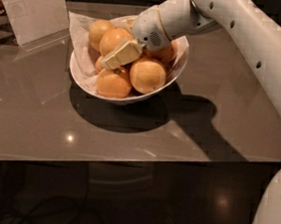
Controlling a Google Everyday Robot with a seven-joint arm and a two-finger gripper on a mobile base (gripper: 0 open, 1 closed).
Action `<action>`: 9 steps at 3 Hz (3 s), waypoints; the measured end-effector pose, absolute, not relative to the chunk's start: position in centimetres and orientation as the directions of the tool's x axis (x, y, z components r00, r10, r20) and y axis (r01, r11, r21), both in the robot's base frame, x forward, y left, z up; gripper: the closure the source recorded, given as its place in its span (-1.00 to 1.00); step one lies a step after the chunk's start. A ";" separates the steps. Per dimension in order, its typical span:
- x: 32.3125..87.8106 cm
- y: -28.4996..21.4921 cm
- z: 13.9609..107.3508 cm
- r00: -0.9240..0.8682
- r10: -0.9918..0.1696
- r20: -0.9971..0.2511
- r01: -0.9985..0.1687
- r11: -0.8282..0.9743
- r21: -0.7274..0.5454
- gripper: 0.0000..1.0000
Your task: Pick orange from white bowl
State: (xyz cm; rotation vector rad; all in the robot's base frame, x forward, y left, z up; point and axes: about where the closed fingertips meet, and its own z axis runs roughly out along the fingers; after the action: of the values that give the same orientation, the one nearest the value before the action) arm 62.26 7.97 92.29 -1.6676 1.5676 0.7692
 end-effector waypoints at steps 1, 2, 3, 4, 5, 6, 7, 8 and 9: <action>62.3 8.0 92.3 0.086 -0.572 -0.816 -0.995 -0.011 -0.098 0.31; 62.3 8.0 92.3 0.086 -0.572 -0.816 -0.995 -0.011 -0.098 0.77; 62.3 8.0 93.0 0.086 -0.571 -0.816 -0.995 -0.011 -0.098 1.00; 61.5 7.9 94.0 0.127 -0.556 -0.821 -0.989 -0.013 -0.145 1.00; 60.5 7.2 95.5 0.170 -0.528 -0.832 -0.980 -0.003 -0.198 1.00; 58.8 5.7 97.6 0.216 -0.469 -0.857 -0.970 -0.001 -0.245 1.00; 57.0 4.8 99.2 0.247 -0.434 -0.866 -0.964 -0.021 -0.264 1.00; 53.3 3.4 101.9 0.285 -0.427 -0.858 -0.953 -0.030 -0.302 1.00; 47.6 0.2 104.7 0.310 -0.411 -0.857 -0.937 0.017 -0.348 1.00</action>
Offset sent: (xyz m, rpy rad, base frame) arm 0.0000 0.0000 0.0000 0.0000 0.0000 0.0000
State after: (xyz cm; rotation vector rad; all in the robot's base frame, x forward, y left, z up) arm 47.61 0.21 104.73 -1.5730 1.2680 0.6575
